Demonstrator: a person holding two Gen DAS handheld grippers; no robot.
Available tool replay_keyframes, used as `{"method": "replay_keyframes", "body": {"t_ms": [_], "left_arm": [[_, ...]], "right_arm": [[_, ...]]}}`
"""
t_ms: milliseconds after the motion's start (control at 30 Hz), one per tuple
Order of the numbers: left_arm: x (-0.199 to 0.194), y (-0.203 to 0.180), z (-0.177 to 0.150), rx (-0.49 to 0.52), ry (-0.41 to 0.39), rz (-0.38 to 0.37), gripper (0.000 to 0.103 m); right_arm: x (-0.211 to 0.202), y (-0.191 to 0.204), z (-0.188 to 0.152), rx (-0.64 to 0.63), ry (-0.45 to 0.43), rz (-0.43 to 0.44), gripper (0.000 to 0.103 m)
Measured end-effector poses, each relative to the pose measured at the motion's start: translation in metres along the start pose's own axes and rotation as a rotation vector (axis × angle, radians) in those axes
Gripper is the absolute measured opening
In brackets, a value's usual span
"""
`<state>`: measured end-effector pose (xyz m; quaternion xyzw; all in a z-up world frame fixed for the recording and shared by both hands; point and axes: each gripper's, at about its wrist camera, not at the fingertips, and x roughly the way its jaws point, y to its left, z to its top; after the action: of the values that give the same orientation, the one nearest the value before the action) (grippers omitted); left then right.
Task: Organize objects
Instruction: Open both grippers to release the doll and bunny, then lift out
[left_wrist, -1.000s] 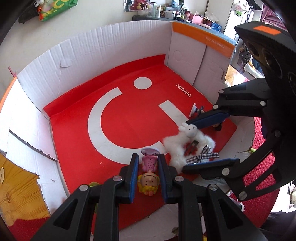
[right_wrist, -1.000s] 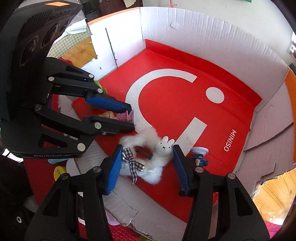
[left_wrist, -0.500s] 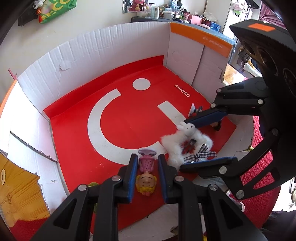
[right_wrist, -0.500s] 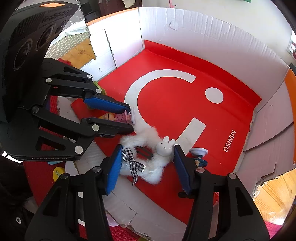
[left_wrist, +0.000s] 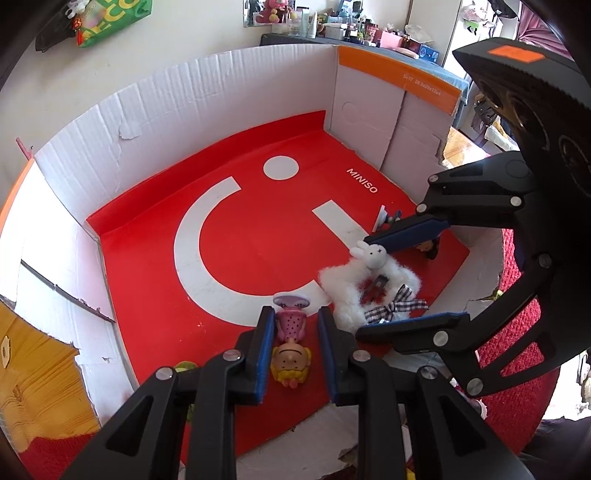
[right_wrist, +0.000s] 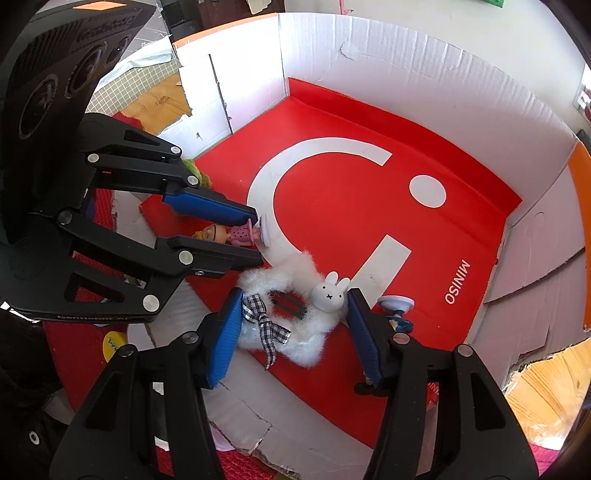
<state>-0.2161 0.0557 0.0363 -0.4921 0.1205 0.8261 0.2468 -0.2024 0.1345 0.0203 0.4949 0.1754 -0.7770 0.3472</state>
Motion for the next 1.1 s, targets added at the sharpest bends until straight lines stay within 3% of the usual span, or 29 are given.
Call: {"method": "replay_keyframes", "body": {"t_ms": [633,1100], "left_arm": [[-0.004,-0.002,0.003,-0.005,-0.013,-0.005,0.027],[-0.029,-0.002,-0.003,-0.021,-0.060,-0.002,0.030]], "right_arm": [[-0.003,0.005,-0.006,0.006,0.000,0.000,0.057],[-0.030,0.024,-0.015,-0.005,-0.045,-0.025,0.061]]}}
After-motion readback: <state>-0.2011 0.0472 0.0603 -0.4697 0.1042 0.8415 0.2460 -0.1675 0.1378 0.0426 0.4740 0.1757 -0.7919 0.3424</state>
